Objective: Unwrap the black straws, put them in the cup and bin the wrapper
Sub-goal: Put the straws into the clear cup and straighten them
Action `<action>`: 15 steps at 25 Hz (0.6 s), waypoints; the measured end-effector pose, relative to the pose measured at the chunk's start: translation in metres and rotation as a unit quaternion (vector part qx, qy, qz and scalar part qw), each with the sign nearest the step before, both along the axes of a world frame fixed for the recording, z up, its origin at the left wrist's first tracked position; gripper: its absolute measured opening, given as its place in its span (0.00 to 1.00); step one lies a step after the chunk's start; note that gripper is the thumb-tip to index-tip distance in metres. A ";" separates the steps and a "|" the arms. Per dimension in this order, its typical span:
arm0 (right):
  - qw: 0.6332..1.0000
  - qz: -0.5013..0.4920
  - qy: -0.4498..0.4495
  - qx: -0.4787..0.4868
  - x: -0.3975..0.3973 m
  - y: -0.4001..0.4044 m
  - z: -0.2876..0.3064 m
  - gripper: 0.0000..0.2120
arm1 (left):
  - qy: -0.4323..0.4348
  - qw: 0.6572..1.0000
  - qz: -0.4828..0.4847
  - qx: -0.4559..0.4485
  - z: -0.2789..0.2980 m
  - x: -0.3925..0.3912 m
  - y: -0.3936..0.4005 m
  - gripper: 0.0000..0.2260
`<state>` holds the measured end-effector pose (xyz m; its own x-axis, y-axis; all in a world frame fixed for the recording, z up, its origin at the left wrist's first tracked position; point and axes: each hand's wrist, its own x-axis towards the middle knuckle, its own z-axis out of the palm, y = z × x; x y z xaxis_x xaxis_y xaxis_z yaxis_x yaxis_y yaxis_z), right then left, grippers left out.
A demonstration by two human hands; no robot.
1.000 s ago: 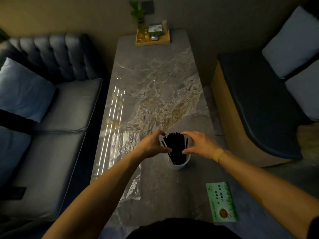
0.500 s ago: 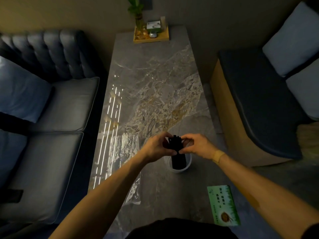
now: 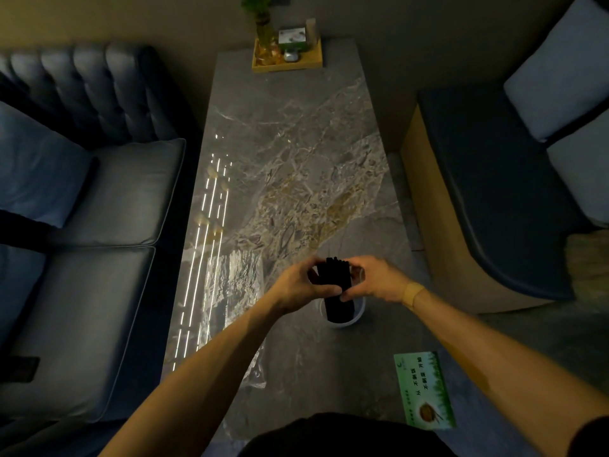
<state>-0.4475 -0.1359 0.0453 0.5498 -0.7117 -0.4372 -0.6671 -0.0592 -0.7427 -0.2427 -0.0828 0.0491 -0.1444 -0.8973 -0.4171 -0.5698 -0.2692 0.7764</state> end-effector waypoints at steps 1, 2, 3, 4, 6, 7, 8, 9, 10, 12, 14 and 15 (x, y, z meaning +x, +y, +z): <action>1.000 0.007 0.010 -0.015 0.001 0.000 0.000 0.27 | -0.006 1.000 -0.001 -0.007 0.001 -0.001 0.000 0.24; 0.999 0.017 0.021 -0.040 0.002 0.000 0.001 0.23 | -0.014 1.000 -0.002 -0.015 0.001 -0.003 0.000 0.22; 0.996 0.031 0.032 -0.071 0.004 0.001 0.002 0.20 | -0.024 0.999 -0.002 -0.023 0.002 -0.005 0.000 0.20; 0.994 0.042 0.041 -0.096 0.006 0.003 0.002 0.20 | -0.035 0.999 0.000 -0.030 0.003 -0.006 0.000 0.20; 0.991 0.036 0.044 -0.123 0.009 0.007 0.001 0.22 | -0.054 0.998 0.005 -0.041 0.005 -0.009 0.001 0.20; 0.991 0.019 0.038 -0.127 0.010 0.009 0.000 0.22 | -0.061 0.997 0.006 -0.046 0.006 -0.010 0.001 0.20; 0.992 -0.001 0.028 -0.126 0.010 0.012 -0.001 0.22 | -0.064 0.997 0.004 -0.049 0.007 -0.011 0.000 0.20; 0.992 -0.016 0.018 -0.120 0.011 0.013 -0.002 0.20 | -0.065 0.997 0.001 -0.048 0.008 -0.011 0.000 0.20; 0.993 -0.024 0.012 -0.112 0.010 0.013 -0.002 0.19 | -0.060 0.997 -0.002 -0.044 0.010 -0.010 -0.002 0.19; 0.996 -0.036 0.007 -0.087 0.011 0.009 -0.001 0.19 | -0.045 0.999 -0.007 -0.031 0.012 -0.008 -0.005 0.18; 0.997 -0.044 0.010 -0.069 0.011 0.006 0.000 0.20 | -0.042 0.999 -0.009 -0.024 0.014 -0.008 -0.007 0.17; 0.997 -0.045 0.015 -0.066 0.012 0.006 0.000 0.19 | -0.044 0.999 -0.010 -0.023 0.015 -0.008 -0.007 0.17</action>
